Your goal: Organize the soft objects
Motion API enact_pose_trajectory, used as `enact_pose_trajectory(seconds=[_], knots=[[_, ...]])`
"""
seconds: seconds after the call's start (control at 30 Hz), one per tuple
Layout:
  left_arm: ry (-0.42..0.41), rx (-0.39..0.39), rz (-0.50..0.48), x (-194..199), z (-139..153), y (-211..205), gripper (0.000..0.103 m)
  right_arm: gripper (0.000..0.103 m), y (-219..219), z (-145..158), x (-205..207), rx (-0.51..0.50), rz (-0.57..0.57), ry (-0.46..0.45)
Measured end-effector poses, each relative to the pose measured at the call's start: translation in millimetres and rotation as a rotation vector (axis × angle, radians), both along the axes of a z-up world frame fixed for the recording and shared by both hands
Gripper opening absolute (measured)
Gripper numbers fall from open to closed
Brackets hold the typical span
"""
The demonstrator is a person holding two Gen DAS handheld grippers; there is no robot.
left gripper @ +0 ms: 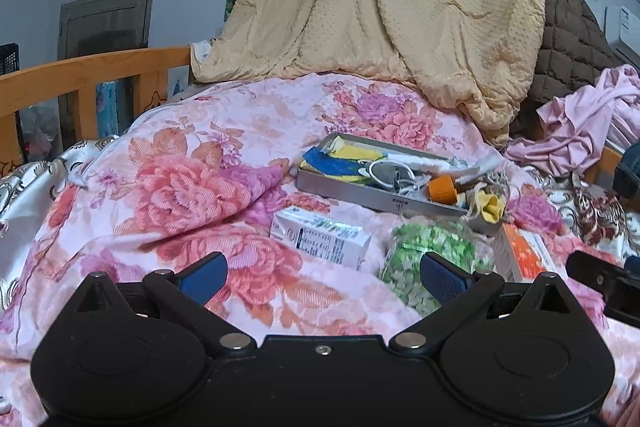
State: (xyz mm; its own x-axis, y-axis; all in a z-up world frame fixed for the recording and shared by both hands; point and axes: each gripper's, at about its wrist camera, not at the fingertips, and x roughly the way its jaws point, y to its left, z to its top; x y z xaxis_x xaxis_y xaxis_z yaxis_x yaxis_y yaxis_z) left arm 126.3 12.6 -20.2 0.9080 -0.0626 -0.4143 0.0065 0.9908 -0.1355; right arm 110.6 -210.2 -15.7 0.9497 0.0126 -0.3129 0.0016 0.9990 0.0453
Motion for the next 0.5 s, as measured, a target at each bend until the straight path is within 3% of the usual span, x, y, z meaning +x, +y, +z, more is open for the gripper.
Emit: enact_pose_trajectory(seconds=[0.17, 0.5], knots=[[0.013, 0.028, -0.01, -12.8, -10.0, 6.5, 0.102, 0.103, 5.3, -2.5, -5.9, 0.012, -0.007, 0.018], [0.011, -0.001, 0.005, -19.0, -14.2, 17.5, 0.102, 0.103, 8.1, -9.8, -9.9, 0.009, -0.036, 0.037]])
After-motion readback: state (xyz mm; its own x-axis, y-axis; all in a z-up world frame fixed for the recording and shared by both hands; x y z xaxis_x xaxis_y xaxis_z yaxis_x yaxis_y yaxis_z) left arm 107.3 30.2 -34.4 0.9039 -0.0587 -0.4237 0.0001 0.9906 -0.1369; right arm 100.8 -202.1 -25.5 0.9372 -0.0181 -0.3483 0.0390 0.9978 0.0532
